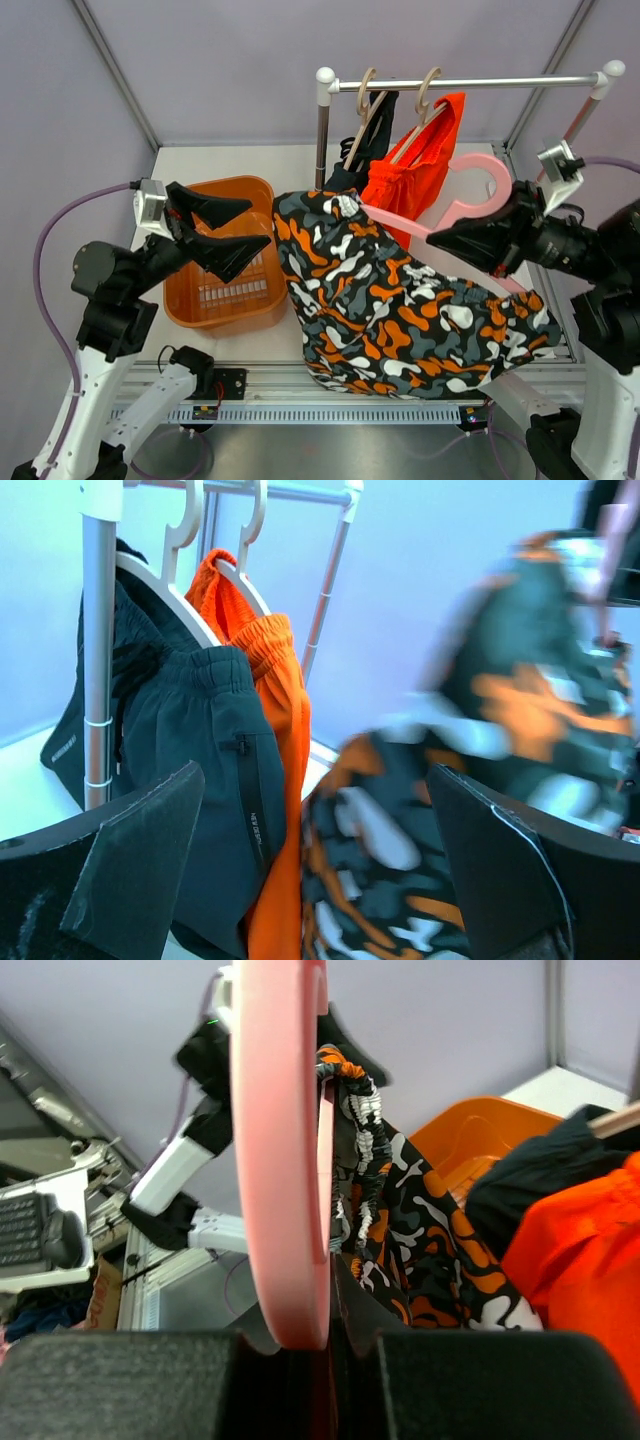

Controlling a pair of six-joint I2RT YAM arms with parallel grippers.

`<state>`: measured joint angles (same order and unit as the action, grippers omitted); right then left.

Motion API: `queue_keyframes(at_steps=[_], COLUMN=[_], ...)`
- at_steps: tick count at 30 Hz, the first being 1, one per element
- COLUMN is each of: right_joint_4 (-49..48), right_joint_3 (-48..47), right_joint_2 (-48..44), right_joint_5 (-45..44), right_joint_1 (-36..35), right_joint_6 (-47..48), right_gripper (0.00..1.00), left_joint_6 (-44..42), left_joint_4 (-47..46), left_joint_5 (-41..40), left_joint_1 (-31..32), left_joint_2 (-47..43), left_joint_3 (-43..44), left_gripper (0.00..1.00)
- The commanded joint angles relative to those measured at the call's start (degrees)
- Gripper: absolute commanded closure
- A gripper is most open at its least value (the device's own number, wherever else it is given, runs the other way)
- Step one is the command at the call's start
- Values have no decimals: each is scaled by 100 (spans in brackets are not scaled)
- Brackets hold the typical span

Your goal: Remove the shorts from the hanger

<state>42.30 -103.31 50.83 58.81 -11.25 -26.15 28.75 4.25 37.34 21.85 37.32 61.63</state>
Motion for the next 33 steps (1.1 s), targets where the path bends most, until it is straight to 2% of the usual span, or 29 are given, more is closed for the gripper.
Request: queue_keyframes(at_steps=[1,10,15,18,20,23,32,33], right_joint_4=[-109,-697,-820,-636,-496,-478,-293,-293], right_joint_3=[91,627,619,470,391,329,-84,-154], right_joint_2=[225,656,876,1078,1235,1359,2149,2220], right_joint_5=[-448,-677,-975,-1537,-2143,-2864,-5702,-5879], right_joint_1=[-36,-272,-869,-1370,-1590,-1959,-3558,-3673], right_joint_6=[110,40,66,268,417,470,883,927], right_gripper=[100,100,100,100,100,100,100,100], left_joint_6=[-124,-177,-134,68,-44,-544,-1091,-1135], left_joint_4=[-286,41,32,-30,180,839,1517,1639], left_joint_5=[-121,-78,-26,81,-261,-1567,-3522,-3932], left_joint_1=[30,30,30,144,302,732,1656,1830], left_joint_2=[-313,-14,170,354,390,381,503,548], left_joint_3=[16,61,-81,-72,-11,51,271,306], left_gripper=[1,1,1,1,1,1,1,1])
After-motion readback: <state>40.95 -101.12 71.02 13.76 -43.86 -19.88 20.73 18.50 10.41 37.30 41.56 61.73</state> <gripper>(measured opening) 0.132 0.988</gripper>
